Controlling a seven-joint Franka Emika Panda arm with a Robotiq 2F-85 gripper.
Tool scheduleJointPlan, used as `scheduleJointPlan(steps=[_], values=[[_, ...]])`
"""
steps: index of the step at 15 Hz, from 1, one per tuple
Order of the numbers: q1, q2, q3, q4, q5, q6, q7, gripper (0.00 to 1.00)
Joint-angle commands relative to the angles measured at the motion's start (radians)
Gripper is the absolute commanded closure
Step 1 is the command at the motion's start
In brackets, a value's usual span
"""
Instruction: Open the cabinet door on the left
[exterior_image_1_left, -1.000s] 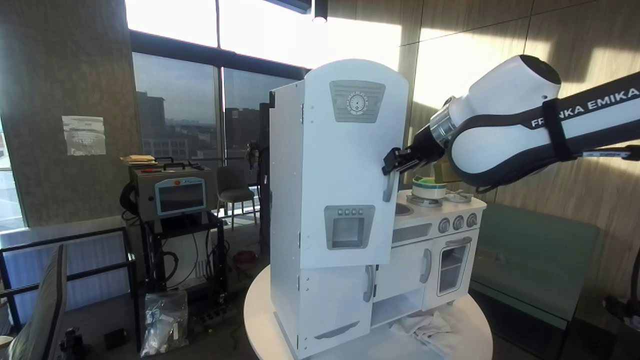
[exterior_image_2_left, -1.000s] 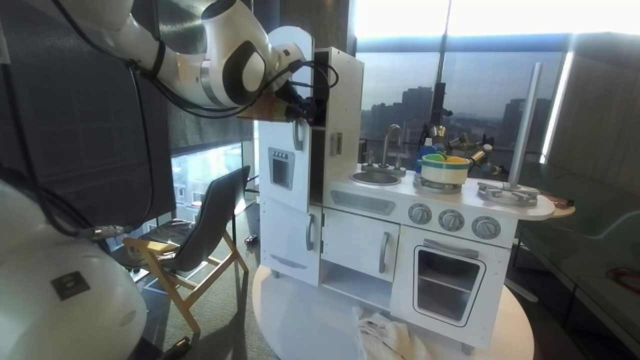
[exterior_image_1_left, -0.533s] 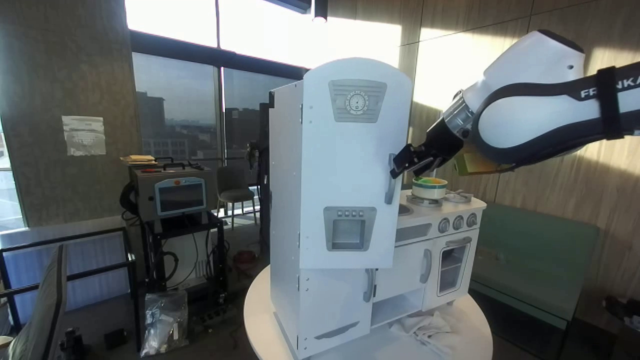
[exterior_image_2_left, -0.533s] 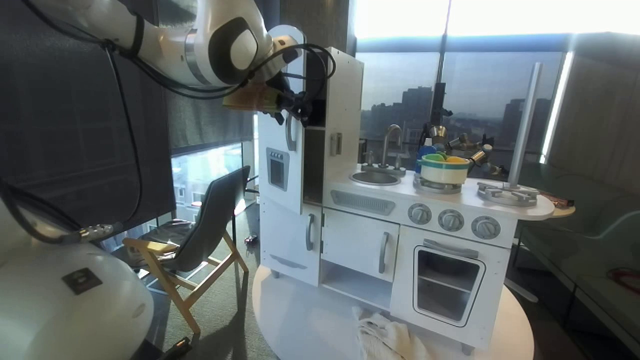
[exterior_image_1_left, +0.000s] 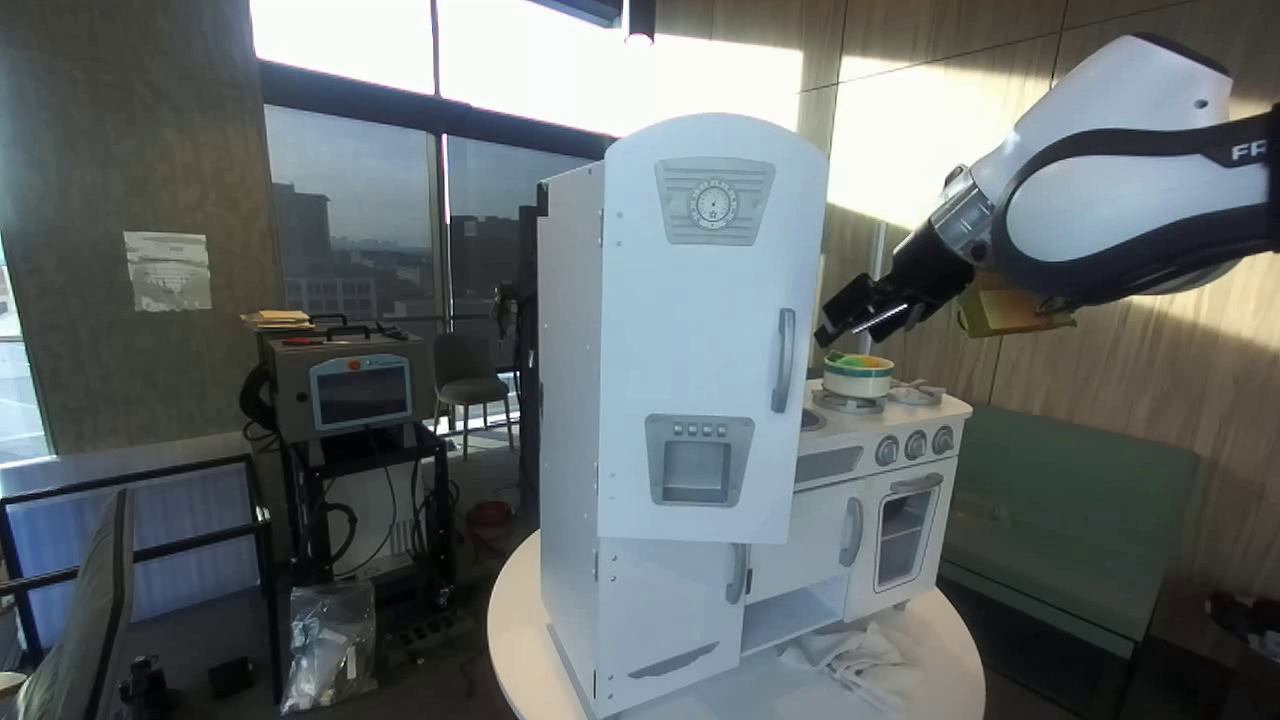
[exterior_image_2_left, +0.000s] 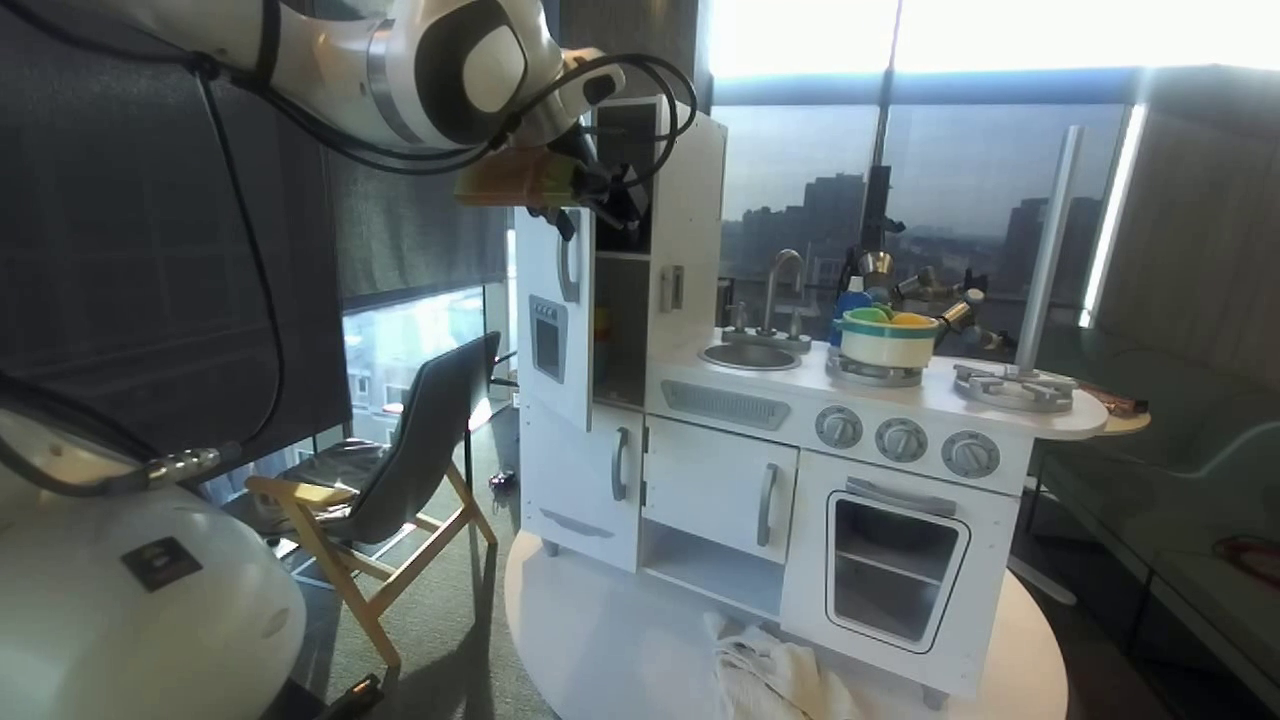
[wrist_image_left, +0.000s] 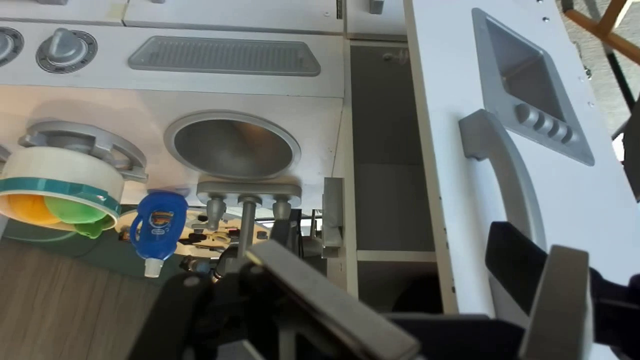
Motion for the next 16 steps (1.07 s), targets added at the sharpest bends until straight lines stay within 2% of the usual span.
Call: scheduleJointPlan(steps=[1,5,7,9,12,16], values=[[-0.064,0.098,0.02,0.066,-0.046,0.038,0.043,0.0],[-0.129,0.202,0.056,0.126,-0.093,0.086,0.116,0.0],[-0.127,0.242,0.061,0.153,-0.091,0.1,0.138,0.0],[-0.064,0.253,0.03,0.166,-0.036,0.068,0.101,0.0],[-0.007,0.233,0.0,0.158,0.016,0.037,0.062,0.0],[0.084,0.18,-0.053,0.143,0.11,-0.085,-0.024,0.0]])
